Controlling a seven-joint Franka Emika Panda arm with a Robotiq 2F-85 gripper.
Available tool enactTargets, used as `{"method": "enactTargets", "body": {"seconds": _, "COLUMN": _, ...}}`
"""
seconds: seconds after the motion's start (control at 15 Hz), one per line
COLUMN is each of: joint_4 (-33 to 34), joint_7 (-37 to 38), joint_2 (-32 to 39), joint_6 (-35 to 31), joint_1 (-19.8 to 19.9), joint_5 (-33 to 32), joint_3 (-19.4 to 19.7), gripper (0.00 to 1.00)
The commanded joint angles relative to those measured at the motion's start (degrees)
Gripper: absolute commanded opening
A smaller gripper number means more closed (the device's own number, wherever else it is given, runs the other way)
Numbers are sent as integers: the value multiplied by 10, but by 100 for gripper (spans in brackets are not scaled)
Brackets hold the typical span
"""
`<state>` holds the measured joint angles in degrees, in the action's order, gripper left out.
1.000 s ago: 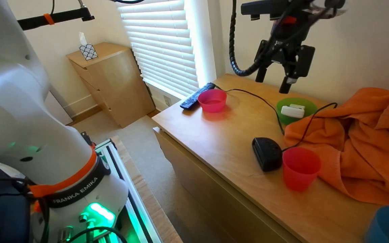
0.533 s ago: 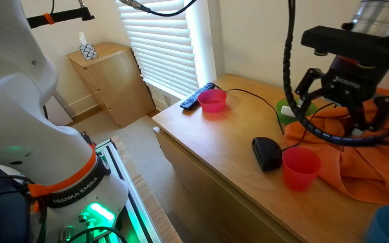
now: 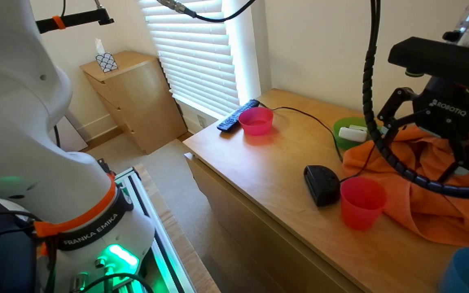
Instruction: Put the blue cup in the pink cup
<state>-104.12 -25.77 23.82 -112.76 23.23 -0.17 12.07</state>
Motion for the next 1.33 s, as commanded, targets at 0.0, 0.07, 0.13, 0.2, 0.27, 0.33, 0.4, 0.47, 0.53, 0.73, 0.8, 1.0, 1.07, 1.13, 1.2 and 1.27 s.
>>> {"method": "enactTargets", "body": {"seconds": 0.0, "joint_4": -34, "joint_7": 39, "joint_2": -6, "joint_6": -92, "joint_1": 0, "joint_5": -19, "joint_3": 19, "gripper": 100}}
{"method": "enactTargets", "body": {"seconds": 0.07, "joint_4": -42, "joint_7": 61, "joint_2": -7, "joint_6": -120, "joint_1": -4, "joint_5": -30, "joint_3": 27, "gripper": 100}}
{"method": "enactTargets", "body": {"seconds": 0.13, "joint_4": -48, "joint_7": 85, "joint_2": -5, "joint_6": -133, "joint_1": -8, "joint_5": -46, "joint_3": 36, "gripper": 100}}
{"method": "enactTargets", "body": {"seconds": 0.2, "joint_4": -54, "joint_7": 114, "joint_2": -5, "joint_6": -145, "joint_1": -13, "joint_5": -64, "joint_3": 46, "gripper": 100}}
{"method": "enactTargets", "body": {"seconds": 0.27, "joint_4": -60, "joint_7": 139, "joint_2": -5, "joint_6": -152, "joint_1": -17, "joint_5": -82, "joint_3": 53, "gripper": 100}}
{"method": "enactTargets", "body": {"seconds": 0.33, "joint_4": -62, "joint_7": 164, "joint_2": -2, "joint_6": -155, "joint_1": -22, "joint_5": -100, "joint_3": 60, "gripper": 100}}
{"method": "enactTargets", "body": {"seconds": 0.4, "joint_4": -64, "joint_7": 189, "joint_2": 1, "joint_6": -158, "joint_1": -25, "joint_5": -113, "joint_3": 66, "gripper": 100}}
{"method": "enactTargets", "body": {"seconds": 0.47, "joint_4": -60, "joint_7": 214, "joint_2": 10, "joint_6": -151, "joint_1": -28, "joint_5": -123, "joint_3": 70, "gripper": 100}}
{"method": "enactTargets", "body": {"seconds": 0.53, "joint_4": -59, "joint_7": 230, "joint_2": 15, "joint_6": -142, "joint_1": -30, "joint_5": -128, "joint_3": 72, "gripper": 100}}
{"method": "enactTargets", "body": {"seconds": 0.73, "joint_4": -53, "joint_7": 253, "joint_2": 39, "joint_6": -131, "joint_1": -28, "joint_5": -111, "joint_3": 64, "gripper": 100}}
{"method": "enactTargets", "body": {"seconds": 0.8, "joint_4": -49, "joint_7": 260, "joint_2": 49, "joint_6": -132, "joint_1": -28, "joint_5": -108, "joint_3": 63, "gripper": 100}}
{"method": "enactTargets", "body": {"seconds": 1.0, "joint_4": -33, "joint_7": 271, "joint_2": 73, "joint_6": -119, "joint_1": -26, "joint_5": -107, "joint_3": 65, "gripper": 100}}
{"method": "enactTargets", "body": {"seconds": 1.07, "joint_4": -29, "joint_7": 277, "joint_2": 80, "joint_6": -119, "joint_1": -26, "joint_5": -109, "joint_3": 67, "gripper": 100}}
{"method": "enactTargets", "body": {"seconds": 1.13, "joint_4": -23, "joint_7": 276, "joint_2": 86, "joint_6": -113, "joint_1": -22, "joint_5": -105, "joint_3": 66, "gripper": 100}}
{"method": "enactTargets", "body": {"seconds": 1.2, "joint_4": -18, "joint_7": 275, "joint_2": 92, "joint_6": -110, "joint_1": -20, "joint_5": -104, "joint_3": 66, "gripper": 91}}
{"method": "enactTargets", "body": {"seconds": 1.27, "joint_4": -13, "joint_7": 274, "joint_2": 98, "joint_6": -108, "joint_1": -19, "joint_5": -102, "joint_3": 65, "gripper": 74}}
